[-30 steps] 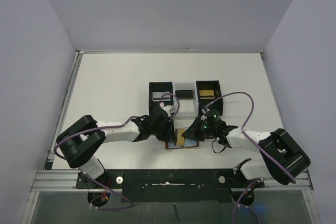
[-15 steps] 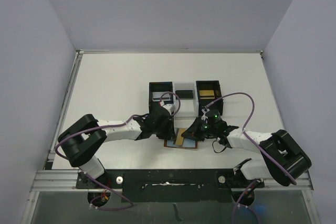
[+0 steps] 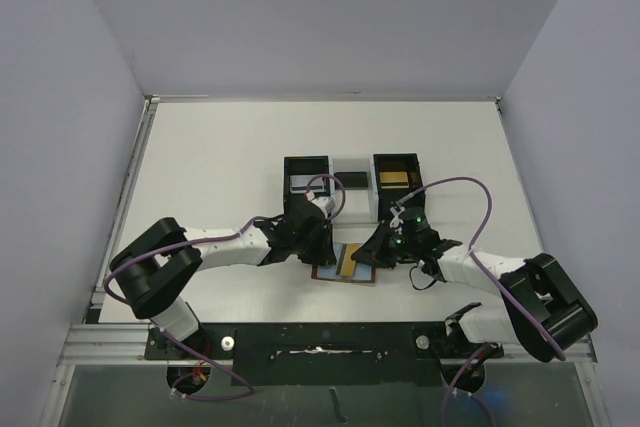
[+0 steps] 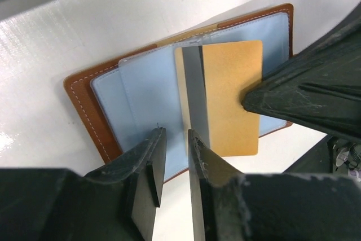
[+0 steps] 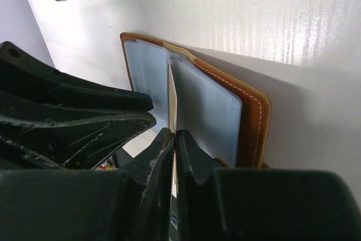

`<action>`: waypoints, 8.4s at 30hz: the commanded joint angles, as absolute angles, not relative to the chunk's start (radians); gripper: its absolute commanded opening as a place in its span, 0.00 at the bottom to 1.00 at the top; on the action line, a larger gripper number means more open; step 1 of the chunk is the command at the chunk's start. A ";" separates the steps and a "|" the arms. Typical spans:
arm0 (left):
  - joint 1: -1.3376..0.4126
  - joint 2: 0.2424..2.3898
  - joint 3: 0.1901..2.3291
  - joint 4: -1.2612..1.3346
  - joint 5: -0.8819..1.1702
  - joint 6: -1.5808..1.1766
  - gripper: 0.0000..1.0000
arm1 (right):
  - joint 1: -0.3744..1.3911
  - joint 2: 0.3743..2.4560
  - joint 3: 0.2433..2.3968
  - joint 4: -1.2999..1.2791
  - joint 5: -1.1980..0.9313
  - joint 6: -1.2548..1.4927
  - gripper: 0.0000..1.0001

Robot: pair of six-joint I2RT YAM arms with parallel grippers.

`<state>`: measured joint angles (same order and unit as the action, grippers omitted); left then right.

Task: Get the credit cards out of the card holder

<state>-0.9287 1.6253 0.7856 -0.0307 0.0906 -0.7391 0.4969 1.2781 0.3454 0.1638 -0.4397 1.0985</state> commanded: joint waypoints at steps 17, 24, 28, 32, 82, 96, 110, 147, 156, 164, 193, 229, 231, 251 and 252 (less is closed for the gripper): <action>-0.926 1.628 0.855 -0.092 0.107 -0.699 0.16 | 0.488 1.316 0.341 0.216 -0.450 1.098 0.10; -0.925 1.671 0.850 -0.078 0.112 -0.728 0.13 | 0.488 1.315 0.317 0.288 -0.479 1.152 0.16; -0.925 1.679 0.835 -0.069 0.105 -0.754 0.12 | 0.499 1.297 0.296 0.285 -0.430 1.187 0.19; -0.924 1.684 0.832 -0.069 0.108 -0.762 0.11 | 0.516 1.302 0.273 0.340 -0.418 1.220 0.21; -0.920 1.580 0.830 -0.056 0.117 -0.732 0.19 | 0.525 1.053 0.404 0.036 -0.316 0.960 0.00; -0.887 1.422 0.803 -0.121 -0.003 -0.720 0.28 | 0.578 1.265 0.428 0.162 -0.331 0.983 0.00; -0.588 1.162 0.684 -0.218 0.073 -0.633 0.43 | 0.584 1.075 0.487 0.035 -0.258 0.871 0.00; -0.359 1.030 0.737 -0.406 -0.152 -0.344 0.76 | 0.277 0.948 0.736 -0.221 -0.154 -0.515 0.00; -0.359 1.033 0.736 -0.400 -0.149 -0.336 0.76 | 0.294 1.110 0.810 -0.296 -0.123 -0.839 0.00; -0.358 1.048 0.738 -0.400 -0.146 -0.336 0.76 | 0.285 1.206 0.816 -0.170 -0.137 -0.942 0.00; -0.357 1.057 0.742 -0.405 -0.135 -0.332 0.76 | 0.281 1.495 1.010 -0.241 -0.211 -1.133 0.01; -0.354 1.077 0.747 -0.407 -0.126 -0.331 0.76 | 0.271 1.760 1.131 -0.185 -0.151 -1.117 0.06; -0.354 1.082 0.747 -0.406 -0.127 -0.331 0.76 | 0.271 1.764 1.127 -0.177 -0.145 -1.122 0.07; -0.348 1.129 0.759 -0.412 -0.094 -0.330 0.76 | 0.270 1.814 1.174 -0.281 -0.176 -1.108 0.27; -0.348 1.130 0.759 -0.413 -0.095 -0.330 0.76 | 0.271 1.816 1.176 -0.282 -0.173 -1.107 0.28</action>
<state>-0.3561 1.1248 0.7074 -0.4248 -0.1143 -0.3508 0.2687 1.8004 1.1282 -0.2874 -0.1616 -1.1156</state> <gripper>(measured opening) 0.751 0.266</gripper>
